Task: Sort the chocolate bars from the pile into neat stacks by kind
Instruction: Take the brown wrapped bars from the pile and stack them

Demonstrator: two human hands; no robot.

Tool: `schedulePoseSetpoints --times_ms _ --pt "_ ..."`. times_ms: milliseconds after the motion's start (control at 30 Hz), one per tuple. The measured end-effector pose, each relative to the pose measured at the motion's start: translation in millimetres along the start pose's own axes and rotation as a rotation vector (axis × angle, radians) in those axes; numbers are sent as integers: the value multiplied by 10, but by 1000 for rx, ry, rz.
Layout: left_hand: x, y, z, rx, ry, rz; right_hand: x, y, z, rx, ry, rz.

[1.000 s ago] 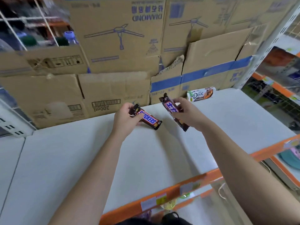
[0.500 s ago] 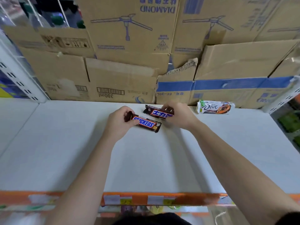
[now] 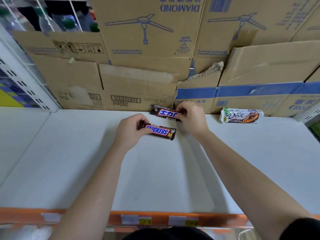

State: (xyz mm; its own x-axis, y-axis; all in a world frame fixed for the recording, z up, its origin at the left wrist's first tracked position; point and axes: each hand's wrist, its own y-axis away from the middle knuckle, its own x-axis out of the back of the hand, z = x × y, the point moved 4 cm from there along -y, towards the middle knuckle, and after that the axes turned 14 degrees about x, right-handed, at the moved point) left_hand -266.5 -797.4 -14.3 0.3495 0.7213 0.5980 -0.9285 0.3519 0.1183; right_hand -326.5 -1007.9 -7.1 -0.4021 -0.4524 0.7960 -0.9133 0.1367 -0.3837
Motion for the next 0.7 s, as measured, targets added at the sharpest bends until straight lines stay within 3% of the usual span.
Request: schedulePoseSetpoints --times_ms 233,367,533,700 --pt "-31 -60 -22 -25 -16 -2 -5 85 4 58 148 17" --pt "-64 -85 -31 -32 3 -1 -8 151 87 -53 96 77" --pt "-70 -84 -2 -46 4 36 -20 114 95 -31 110 107" --pt "-71 -85 4 -44 2 57 -12 150 64 2 286 165"
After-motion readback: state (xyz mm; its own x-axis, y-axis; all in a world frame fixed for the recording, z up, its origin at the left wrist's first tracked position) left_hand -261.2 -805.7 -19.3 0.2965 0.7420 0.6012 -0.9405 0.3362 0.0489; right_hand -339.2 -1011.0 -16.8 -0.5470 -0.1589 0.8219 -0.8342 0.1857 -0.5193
